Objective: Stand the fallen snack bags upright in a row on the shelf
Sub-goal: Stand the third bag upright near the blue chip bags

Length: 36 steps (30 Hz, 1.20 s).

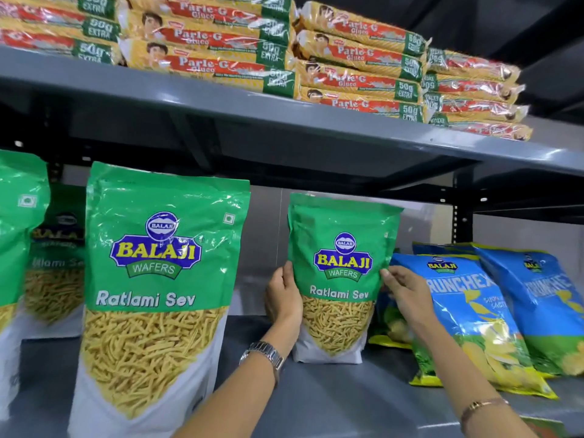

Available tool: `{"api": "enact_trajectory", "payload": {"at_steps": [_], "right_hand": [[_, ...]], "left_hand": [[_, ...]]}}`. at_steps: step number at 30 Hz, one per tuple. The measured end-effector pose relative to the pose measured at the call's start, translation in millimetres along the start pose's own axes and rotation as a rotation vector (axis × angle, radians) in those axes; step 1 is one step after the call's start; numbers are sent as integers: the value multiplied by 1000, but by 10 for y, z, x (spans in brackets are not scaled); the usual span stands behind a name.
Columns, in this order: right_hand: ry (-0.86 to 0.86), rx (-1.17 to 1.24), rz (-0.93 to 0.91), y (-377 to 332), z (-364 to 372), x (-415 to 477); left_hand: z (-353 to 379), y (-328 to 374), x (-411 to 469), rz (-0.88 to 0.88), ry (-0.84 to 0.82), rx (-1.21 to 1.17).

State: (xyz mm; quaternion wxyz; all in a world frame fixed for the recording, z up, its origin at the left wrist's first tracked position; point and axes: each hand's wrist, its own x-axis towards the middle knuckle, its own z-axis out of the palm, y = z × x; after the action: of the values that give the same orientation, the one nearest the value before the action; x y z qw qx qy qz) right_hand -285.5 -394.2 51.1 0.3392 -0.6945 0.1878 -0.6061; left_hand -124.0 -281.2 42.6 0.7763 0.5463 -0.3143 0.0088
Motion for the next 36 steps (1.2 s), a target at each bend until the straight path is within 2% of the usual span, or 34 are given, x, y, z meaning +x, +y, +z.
{"api": "enact_trajectory", "payload": {"at_steps": [4,8,12,16,22,28,36], "right_hand": [[50,-144,-25,127,63,85],[111,-85,1,209,168,37],[-71,120,186,231,176,-130],[-332,123,311,326,146,-382],[-345,129,300,284,115,-534],[-340,179,333,140,66,-711],[-335,158,323,-111,-31,-991]], "left_hand": [[20,-6,32,51,83,124],[8,-32,50,9,31,149],[-27,-103,-34,-79,-170,77],[-95,-164,-188,-134,-380,57],[-285,-203,-275,-120,-565,84],[-465,-176,-361,-25,-547,174],[-683,-20,-611,-5,-574,201]]}}
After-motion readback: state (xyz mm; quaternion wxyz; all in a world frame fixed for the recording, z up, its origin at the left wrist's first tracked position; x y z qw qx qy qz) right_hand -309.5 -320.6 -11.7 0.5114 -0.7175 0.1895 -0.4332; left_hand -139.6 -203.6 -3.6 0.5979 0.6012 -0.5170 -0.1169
